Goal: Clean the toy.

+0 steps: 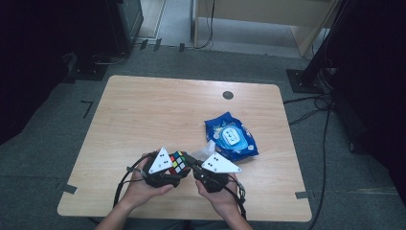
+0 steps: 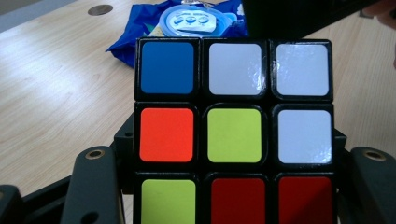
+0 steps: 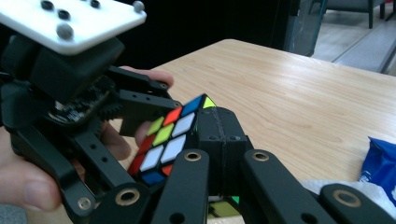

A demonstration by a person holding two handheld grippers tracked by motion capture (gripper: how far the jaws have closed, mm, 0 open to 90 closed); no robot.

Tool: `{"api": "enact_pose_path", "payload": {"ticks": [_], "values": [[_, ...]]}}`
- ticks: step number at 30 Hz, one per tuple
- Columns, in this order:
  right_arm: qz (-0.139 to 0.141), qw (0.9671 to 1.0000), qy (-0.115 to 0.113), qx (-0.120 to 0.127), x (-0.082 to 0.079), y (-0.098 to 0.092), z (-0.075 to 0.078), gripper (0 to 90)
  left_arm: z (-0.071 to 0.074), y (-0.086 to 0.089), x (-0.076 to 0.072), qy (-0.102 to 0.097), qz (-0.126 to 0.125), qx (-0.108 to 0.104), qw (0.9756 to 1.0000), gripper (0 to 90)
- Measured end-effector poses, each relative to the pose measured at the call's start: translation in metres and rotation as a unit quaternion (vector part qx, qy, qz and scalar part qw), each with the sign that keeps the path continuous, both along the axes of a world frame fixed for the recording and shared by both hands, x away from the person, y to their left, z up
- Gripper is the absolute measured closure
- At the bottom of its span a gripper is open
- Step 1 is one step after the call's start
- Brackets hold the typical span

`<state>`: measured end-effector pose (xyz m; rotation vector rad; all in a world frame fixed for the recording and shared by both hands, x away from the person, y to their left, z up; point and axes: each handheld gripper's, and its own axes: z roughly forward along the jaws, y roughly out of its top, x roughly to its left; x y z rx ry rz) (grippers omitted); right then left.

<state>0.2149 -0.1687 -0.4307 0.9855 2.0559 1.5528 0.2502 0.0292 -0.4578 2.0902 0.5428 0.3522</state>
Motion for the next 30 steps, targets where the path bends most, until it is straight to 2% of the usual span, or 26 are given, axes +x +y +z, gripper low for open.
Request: {"api": "enact_pose_path", "payload": {"ticks": [2,6,7,8,9,11,13,17,18,19,21,23,25,26,27,29,30], "values": [[-0.001,1.0000,-0.005,-0.003,-0.002,0.002,0.001,90.0,0.000,-0.002,-0.001,-0.007,0.012,0.006,0.9999,33.9],[-0.001,1.0000,-0.007,-0.002,-0.003,0.002,0.003,90.0,0.000,-0.002,0.000,-0.006,0.019,0.005,0.9998,33.9],[-0.001,1.0000,-0.007,-0.002,-0.003,0.002,0.003,90.0,0.000,-0.002,0.002,0.004,0.013,0.001,0.9999,33.9],[0.000,1.0000,-0.007,-0.002,-0.003,0.002,0.003,90.0,-0.001,-0.001,0.005,0.024,-0.016,-0.005,0.9996,33.9],[0.002,1.0000,-0.006,0.000,-0.003,0.002,0.002,90.0,-0.002,-0.001,0.006,0.035,-0.030,-0.006,0.9989,33.9],[0.003,1.0000,-0.005,-0.004,-0.003,0.004,0.001,90.0,-0.004,-0.003,0.005,0.035,-0.027,0.002,0.9990,34.0],[0.014,0.9999,0.000,-0.003,-0.003,0.007,0.000,90.0,-0.004,-0.005,0.005,0.038,-0.026,0.000,0.9990,34.0],[0.030,0.9993,-0.004,-0.020,-0.008,0.018,-0.003,90.0,-0.001,-0.007,0.003,0.023,-0.021,-0.001,0.9995,34.0],[0.022,0.9995,-0.014,-0.019,-0.010,0.017,-0.002,90.0,-0.001,-0.006,0.004,0.022,-0.020,0.002,0.9995,34.0],[0.009,0.9997,-0.022,-0.004,-0.009,0.014,0.001,90.0,-0.001,-0.005,0.004,0.021,-0.019,0.003,0.9996,34.0],[-0.018,0.9995,-0.020,0.012,-0.005,0.003,0.006,90.0,-0.002,-0.001,0.005,0.023,-0.015,-0.001,0.9996,34.0],[-0.037,0.9992,-0.001,0.014,0.001,-0.007,0.007,90.0,-0.001,0.002,0.007,0.025,-0.014,-0.012,0.9995,34.0],[-0.062,0.9980,0.017,-0.002,0.008,-0.013,-0.002,90.0,0.002,0.005,0.008,0.025,-0.013,-0.031,0.9991,34.0],[-0.080,0.9958,0.045,0.005,0.013,-0.017,-0.012,90.0,0.003,0.006,0.008,0.024,-0.010,-0.039,0.9989,34.0],[-0.083,0.9942,0.067,0.016,0.017,-0.019,-0.018,90.0,0.005,0.008,0.008,0.021,-0.010,-0.044,0.9988,34.0],[-0.078,0.9894,0.116,0.040,0.024,-0.023,-0.034,90.0,0.006,0.011,0.007,0.015,-0.006,-0.052,0.9985,34.0],[-0.072,0.9873,0.133,0.047,0.026,-0.024,-0.039,90.0,0.007,0.012,0.008,0.014,-0.006,-0.054,0.9984,34.0]]}}
